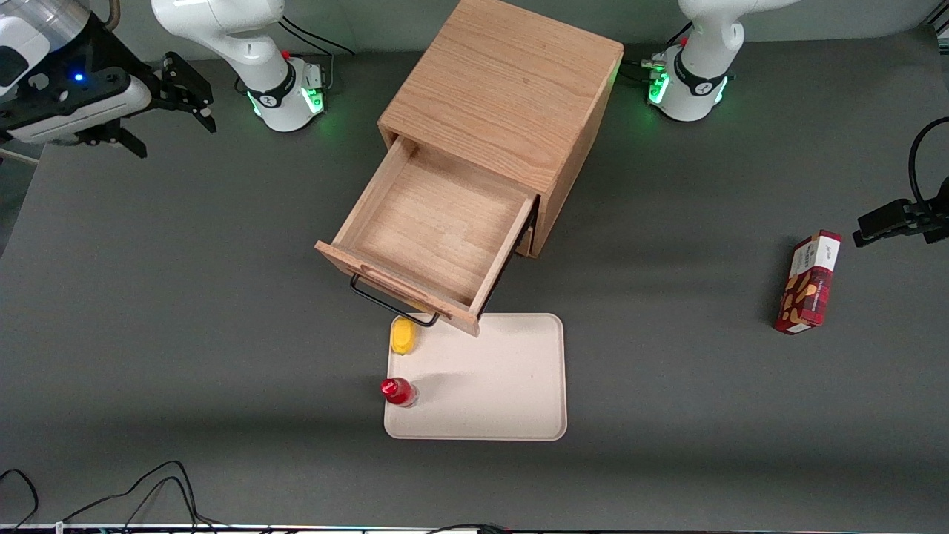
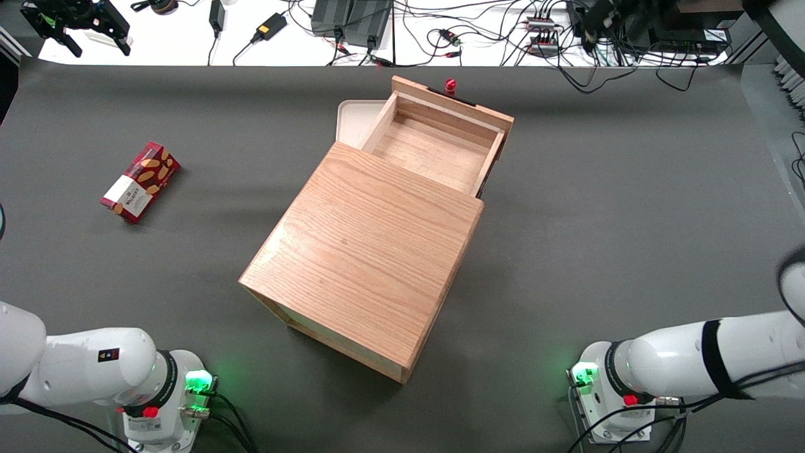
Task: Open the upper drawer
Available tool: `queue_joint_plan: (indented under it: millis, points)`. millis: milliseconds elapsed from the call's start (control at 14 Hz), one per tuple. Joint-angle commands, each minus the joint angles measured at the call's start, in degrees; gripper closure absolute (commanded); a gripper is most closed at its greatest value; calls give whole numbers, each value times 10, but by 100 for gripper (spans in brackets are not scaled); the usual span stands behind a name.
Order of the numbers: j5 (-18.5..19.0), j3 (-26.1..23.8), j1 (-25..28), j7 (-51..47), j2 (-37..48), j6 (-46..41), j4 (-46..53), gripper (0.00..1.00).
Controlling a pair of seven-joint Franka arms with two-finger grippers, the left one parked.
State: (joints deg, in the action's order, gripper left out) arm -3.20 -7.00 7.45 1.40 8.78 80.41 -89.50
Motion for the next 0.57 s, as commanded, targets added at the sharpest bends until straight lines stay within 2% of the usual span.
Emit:
queue_joint_plan:
  millis: [0,214,500]
  points:
    - [-16,50,-3,-18,61,80,-177,0]
    - [-16,57,-4,-20,70,118,-233,0]
    - [-8,73,-3,-43,70,116,-224,0]
